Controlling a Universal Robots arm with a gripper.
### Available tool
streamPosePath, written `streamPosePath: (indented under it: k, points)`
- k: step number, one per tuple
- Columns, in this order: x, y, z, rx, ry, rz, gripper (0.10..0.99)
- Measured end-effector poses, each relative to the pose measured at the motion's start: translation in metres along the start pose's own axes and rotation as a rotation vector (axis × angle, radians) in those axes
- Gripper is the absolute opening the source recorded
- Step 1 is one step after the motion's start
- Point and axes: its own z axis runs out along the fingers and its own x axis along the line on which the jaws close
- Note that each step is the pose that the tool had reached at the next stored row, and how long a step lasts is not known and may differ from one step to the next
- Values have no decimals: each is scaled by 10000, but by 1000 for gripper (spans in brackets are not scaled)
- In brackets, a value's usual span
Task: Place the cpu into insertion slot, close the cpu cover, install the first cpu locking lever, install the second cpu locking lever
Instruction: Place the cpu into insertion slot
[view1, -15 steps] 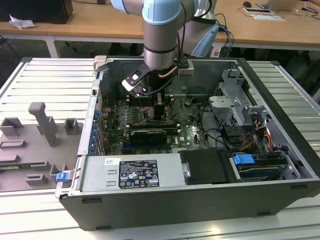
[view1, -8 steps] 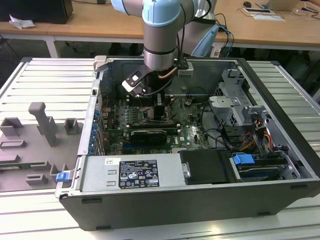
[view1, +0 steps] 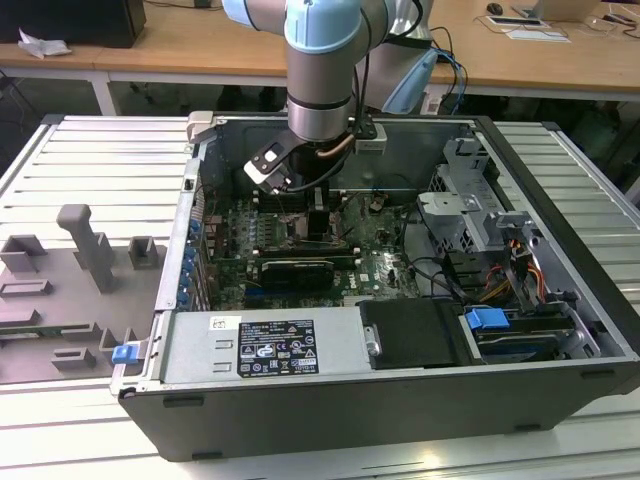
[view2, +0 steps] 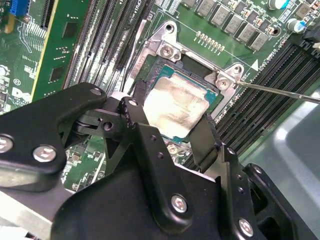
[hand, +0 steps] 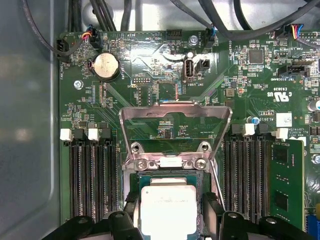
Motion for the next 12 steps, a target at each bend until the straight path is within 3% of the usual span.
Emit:
streamPosePath:
  k: [3,4,10,12]
  points:
    - [-1,0,-1,1,-3,0,600]
    - [-1,0,0,1,-1,0,533]
    - [-1,0,0,-2,5,0,533]
    - [-1,0,-5,0,0,1,608]
